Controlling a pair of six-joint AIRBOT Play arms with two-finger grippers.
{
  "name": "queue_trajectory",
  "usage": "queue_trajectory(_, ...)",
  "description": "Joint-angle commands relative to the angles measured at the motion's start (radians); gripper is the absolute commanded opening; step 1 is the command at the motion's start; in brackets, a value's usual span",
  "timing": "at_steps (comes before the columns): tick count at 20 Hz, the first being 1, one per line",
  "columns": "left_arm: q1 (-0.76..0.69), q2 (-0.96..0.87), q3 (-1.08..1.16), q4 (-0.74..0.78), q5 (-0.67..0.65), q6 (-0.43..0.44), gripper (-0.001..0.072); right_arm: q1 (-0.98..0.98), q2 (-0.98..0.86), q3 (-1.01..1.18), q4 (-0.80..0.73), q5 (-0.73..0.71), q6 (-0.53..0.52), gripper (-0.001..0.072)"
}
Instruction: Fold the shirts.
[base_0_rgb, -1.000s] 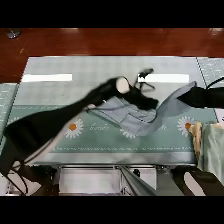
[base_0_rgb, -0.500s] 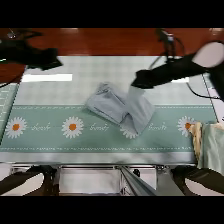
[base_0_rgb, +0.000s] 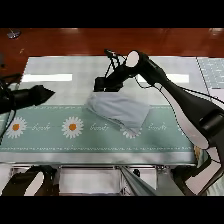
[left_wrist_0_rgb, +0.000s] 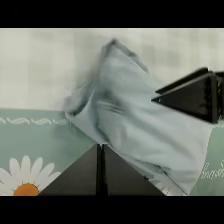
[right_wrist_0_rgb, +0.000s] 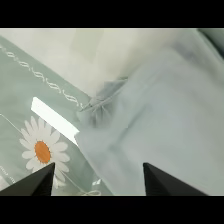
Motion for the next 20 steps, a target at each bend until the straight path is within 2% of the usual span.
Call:
queue_trajectory(1, -0.021, 0.016, -0.106, -0.018, 0.05, 0.003, 0.0036, -0.121, 0.003, 0.108, 0.032, 0.206, -0.025, 0.0633)
queue_trajectory(3, -0.021, 0.016, -0.124, -0.018, 0.05, 0.014, 0.0036, -0.257, 0.124, 0.112, -0.002, 0.371, -0.069, 0.0633)
queue_trajectory(4, -0.021, 0.016, -0.137, -0.018, 0.049, 0.022, 0.0036, -0.312, 0.196, 0.095, -0.079, 0.435, -0.091, 0.0633)
queue_trajectory(6, -0.021, 0.016, -0.161, -0.019, 0.049, 0.026, 0.0036, -0.399, 0.403, -0.097, -0.238, 0.411, -0.109, 0.0633)
queue_trajectory(8, -0.021, 0.017, -0.185, -0.019, 0.049, 0.033, 0.0036, -0.466, 0.672, -0.507, -0.231, 0.124, -0.07, 0.0632)
queue_trajectory(10, -0.036, 0.018, -0.213, -0.02, 0.05, 0.032, 0.0036, -0.482, 0.896, -0.926, -0.229, -0.164, 0.074, 0.0632)
queue_trajectory(12, -0.08, 0.018, -0.234, -0.027, 0.057, 0.032, 0.0036, -0.474, 1.004, -1.227, -0.15, -0.357, 0.209, 0.0631)
queue_trajectory(13, -0.109, 0.016, -0.236, -0.027, 0.065, 0.032, 0.0036, -0.474, 1.009, -1.328, -0.033, -0.408, 0.206, 0.063)
queue_trajectory(15, -0.174, 0.016, -0.236, -0.027, 0.117, 0.032, 0.0036, -0.46, 0.953, -1.403, 0.192, -0.42, 0.041, 0.0629)
queue_trajectory(17, -0.233, 0.016, -0.236, -0.027, 0.185, 0.017, 0.0036, -0.42, 0.852, -1.383, 0.266, -0.418, -0.027, 0.0629)
queue_trajectory(20, -0.291, 0.016, -0.236, -0.027, 0.229, 0.002, 0.0036, -0.373, 0.672, -1.306, 0.295, -0.407, -0.062, 0.063)
